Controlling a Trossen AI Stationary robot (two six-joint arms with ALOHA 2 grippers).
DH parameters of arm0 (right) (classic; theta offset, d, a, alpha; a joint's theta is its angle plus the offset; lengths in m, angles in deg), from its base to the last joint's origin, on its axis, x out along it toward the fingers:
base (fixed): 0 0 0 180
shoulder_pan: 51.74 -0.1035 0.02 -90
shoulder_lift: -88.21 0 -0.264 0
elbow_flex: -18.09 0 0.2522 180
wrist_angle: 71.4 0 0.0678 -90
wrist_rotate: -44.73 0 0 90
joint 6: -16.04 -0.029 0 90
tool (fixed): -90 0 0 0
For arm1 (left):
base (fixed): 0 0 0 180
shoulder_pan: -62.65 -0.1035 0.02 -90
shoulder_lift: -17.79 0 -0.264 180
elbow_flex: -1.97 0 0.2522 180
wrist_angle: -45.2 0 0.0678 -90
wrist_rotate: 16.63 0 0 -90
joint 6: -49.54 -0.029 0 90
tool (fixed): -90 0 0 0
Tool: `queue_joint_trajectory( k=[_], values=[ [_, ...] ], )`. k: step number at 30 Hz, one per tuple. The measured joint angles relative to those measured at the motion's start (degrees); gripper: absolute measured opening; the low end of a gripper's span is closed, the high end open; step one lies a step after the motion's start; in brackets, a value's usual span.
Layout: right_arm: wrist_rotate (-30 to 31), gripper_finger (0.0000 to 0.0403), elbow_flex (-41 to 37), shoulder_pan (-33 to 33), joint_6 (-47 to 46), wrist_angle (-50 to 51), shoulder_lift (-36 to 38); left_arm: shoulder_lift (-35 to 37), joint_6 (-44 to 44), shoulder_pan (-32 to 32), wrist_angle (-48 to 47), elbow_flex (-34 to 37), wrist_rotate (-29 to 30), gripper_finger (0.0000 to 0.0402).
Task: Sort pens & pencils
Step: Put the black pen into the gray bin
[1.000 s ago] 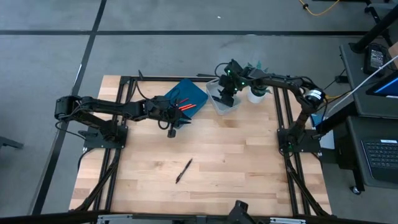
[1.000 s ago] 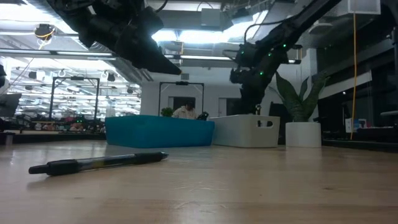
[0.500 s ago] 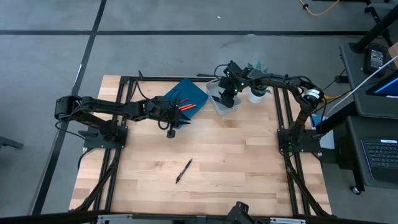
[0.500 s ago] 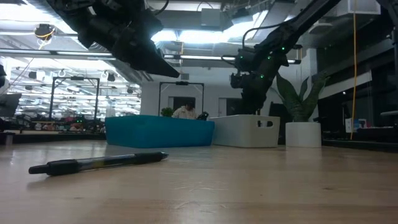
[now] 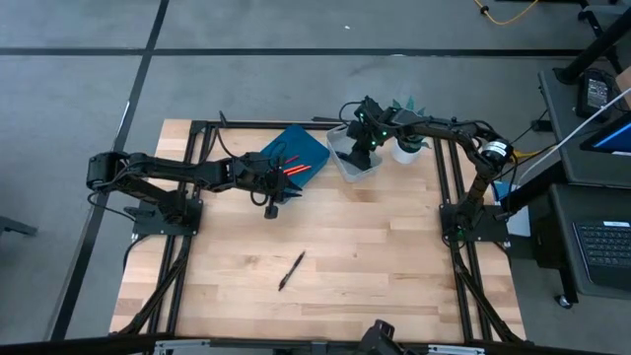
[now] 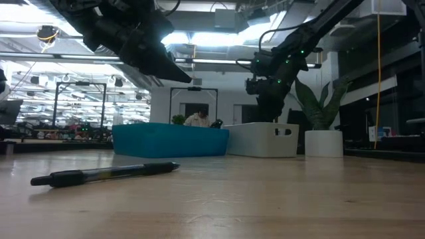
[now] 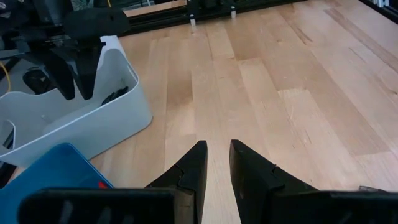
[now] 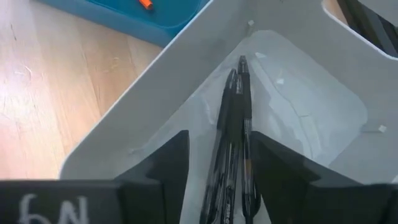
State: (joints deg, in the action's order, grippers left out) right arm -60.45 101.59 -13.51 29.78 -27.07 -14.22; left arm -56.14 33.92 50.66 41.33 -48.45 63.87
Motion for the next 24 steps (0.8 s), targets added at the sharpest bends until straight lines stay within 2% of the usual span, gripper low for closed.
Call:
queue_joint_trajectory(
  k=[9, 15, 19, 24],
  values=[
    [-0.27, 0.0172, 0.00, -0.15, -1.40, -0.08, 0.00, 0.00, 1.81, 0.01, 0.03, 0.00, 0.00, 0.0062],
    [-6.42, 0.0171, -0.02, -2.75, -0.48, -4.87, 0.64, 0.00, 2.01, 0.97, 5.10, 0.30, 0.02, 0.0062],
    [-7.63, 0.0159, -0.13, -5.01, 1.54, -6.49, 3.05, 0.10, 2.35, 2.06, 11.40, 3.53, 0.23, 0.0062],
    [-8.78, 0.0137, -4.19, -7.15, 1.55, -8.51, 10.11, 1.94, 4.54, 2.65, 16.65, 8.72, 5.16, 0.0062]
  ],
)
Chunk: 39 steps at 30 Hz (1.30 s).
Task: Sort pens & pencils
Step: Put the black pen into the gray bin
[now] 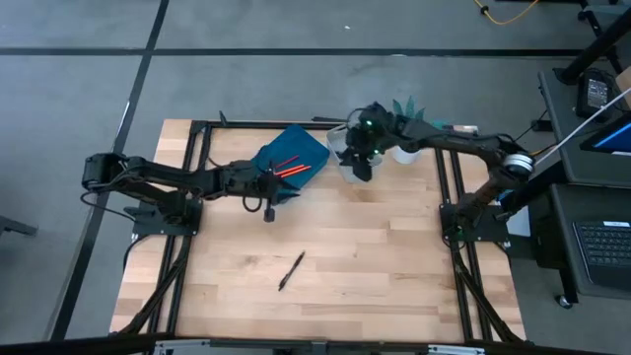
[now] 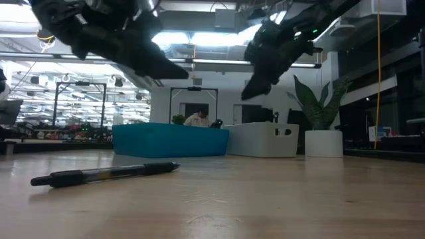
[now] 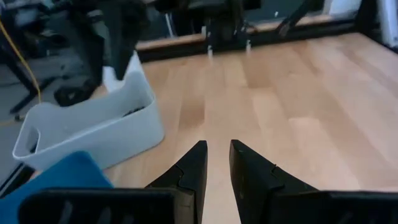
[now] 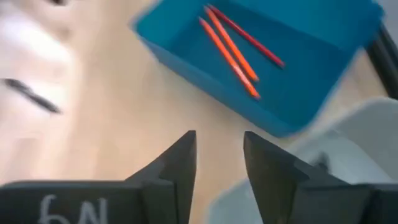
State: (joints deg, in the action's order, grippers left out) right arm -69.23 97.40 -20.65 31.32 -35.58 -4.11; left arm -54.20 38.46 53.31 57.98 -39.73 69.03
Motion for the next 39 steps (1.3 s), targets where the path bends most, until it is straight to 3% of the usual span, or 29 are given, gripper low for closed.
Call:
queue_joint_trajectory(
  k=[5, 16, 25, 32, 39],
  values=[
    [-5.35, 0.0121, -11.98, -1.36, -3.25, -12.76, 10.19, 4.53, 0.30, 1.77, 2.75, 2.27, -0.05, 0.0062],
    [-5.32, 0.0115, -36.66, -7.81, -10.91, -36.63, 35.08, 9.47, 3.49, 7.75, 2.76, 3.63, 1.77, 0.0062],
    [5.36, 0.0115, -45.88, -18.01, -12.79, -42.20, 45.89, 9.31, 6.24, 18.10, 2.60, 3.63, 14.76, 0.0061],
    [10.71, 0.0115, -47.48, -25.62, -13.59, -43.35, 47.22, 8.92, 10.64, 30.21, 5.16, 5.64, 29.17, 0.0049],
    [16.42, 0.0115, -47.48, -32.01, -13.46, -45.13, 47.22, 1.82, 12.46, 41.70, 14.36, 7.34, 42.66, 0.0028]
  ],
)
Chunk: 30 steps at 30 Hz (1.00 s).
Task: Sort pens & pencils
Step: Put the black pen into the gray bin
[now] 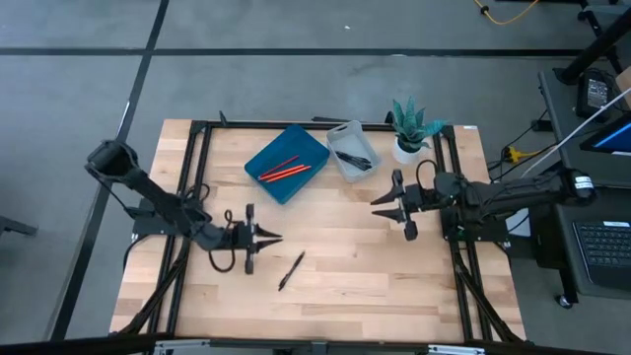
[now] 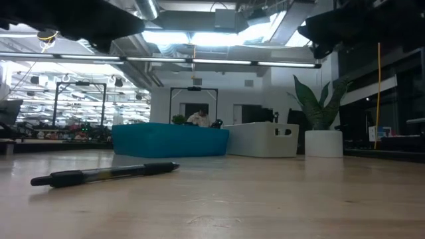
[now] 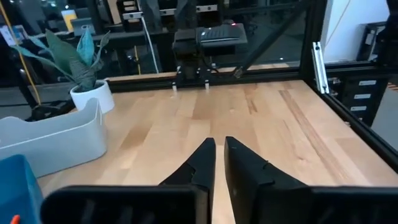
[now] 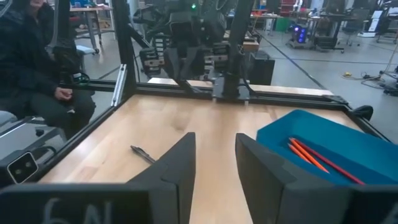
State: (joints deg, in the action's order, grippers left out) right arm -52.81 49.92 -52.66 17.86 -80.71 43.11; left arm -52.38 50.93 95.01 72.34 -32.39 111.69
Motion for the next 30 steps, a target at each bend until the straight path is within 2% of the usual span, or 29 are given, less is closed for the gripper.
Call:
queue_joint_trajectory(
  k=[4, 10, 15, 20, 24, 30],
  values=[
    [3.04, 0.0115, 0.00, -3.23, -0.15, 0.04, 0.00, -5.32, 2.84, 3.11, 4.31, 0.00, 3.55, 0.0015],
    [7.18, 0.0115, 0.00, -8.59, -1.50, 0.09, -0.14, -11.45, 5.65, 4.98, 4.94, -4.12, 4.11, 0.0001],
    [9.84, 0.0115, 0.00, -13.34, -2.11, 0.11, -0.17, -16.01, 7.05, 6.14, 4.61, -7.77, 4.40, 0.0007],
    [14.48, 0.0115, 0.00, -18.33, -3.63, 0.30, -0.38, -19.52, 13.89, 7.82, 4.54, -9.23, 4.49, 0.0018],
    [18.77, 0.0115, 0.00, -22.31, -5.54, 0.10, -1.92, -21.60, 17.55, 9.90, 4.53, -9.87, 6.84, 0.0020],
    [26.63, 0.0115, 0.00, -27.51, -9.09, -0.71, -6.35, -25.63, 18.68, 13.31, 3.22, -13.64, 10.92, 0.0012]
  ],
)
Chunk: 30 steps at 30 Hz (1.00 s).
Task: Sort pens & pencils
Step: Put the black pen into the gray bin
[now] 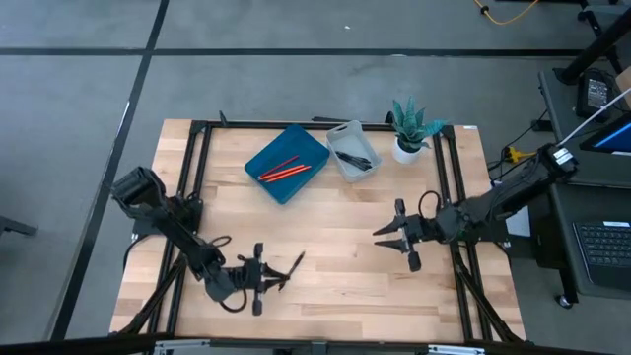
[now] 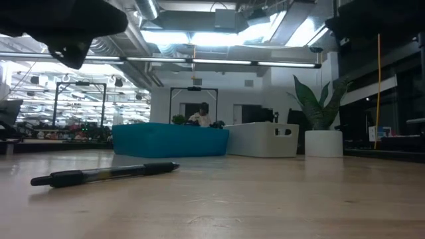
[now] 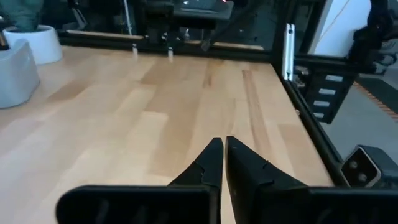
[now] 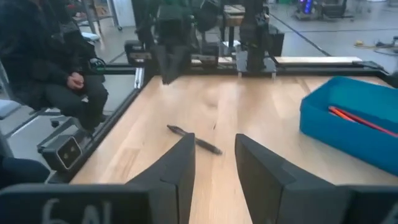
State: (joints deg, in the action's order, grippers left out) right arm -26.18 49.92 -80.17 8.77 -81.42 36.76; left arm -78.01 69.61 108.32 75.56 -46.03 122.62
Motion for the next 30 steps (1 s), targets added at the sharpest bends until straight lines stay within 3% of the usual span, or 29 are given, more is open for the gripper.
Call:
queue_joint_trajectory(
  k=[3, 6, 11, 19, 26, 30],
  values=[
    [2.20, 0.0115, 0.02, -1.96, 0.02, -3.89, -2.71, -1.30, 2.68, 0.42, -6.28, -3.26, 0.93, 0.0007],
    [2.30, 0.0115, 0.02, -3.12, 0.59, -8.01, -5.29, -1.58, 9.42, -0.38, -18.26, -7.04, 0.66, 0.0005],
    [2.32, 0.0115, 0.04, -3.67, 1.51, -12.07, -8.42, -1.58, 17.37, -2.91, -35.07, -12.53, -4.68, 0.0013],
    [2.36, 0.0115, 0.04, -3.67, 1.52, -12.67, -9.92, -1.58, 16.71, -7.46, -37.53, -13.40, -18.34, 0.0034],
    [2.34, 0.0115, 0.04, -3.65, 1.62, -12.58, -9.94, -1.58, 19.22, -10.14, -40.27, -13.40, -22.06, 0.0083],
    [2.34, 0.0115, 0.04, -3.65, 1.66, -12.49, -9.94, -1.58, 27.18, -11.69, -42.56, -13.40, -24.71, 0.0110]
  ],
)
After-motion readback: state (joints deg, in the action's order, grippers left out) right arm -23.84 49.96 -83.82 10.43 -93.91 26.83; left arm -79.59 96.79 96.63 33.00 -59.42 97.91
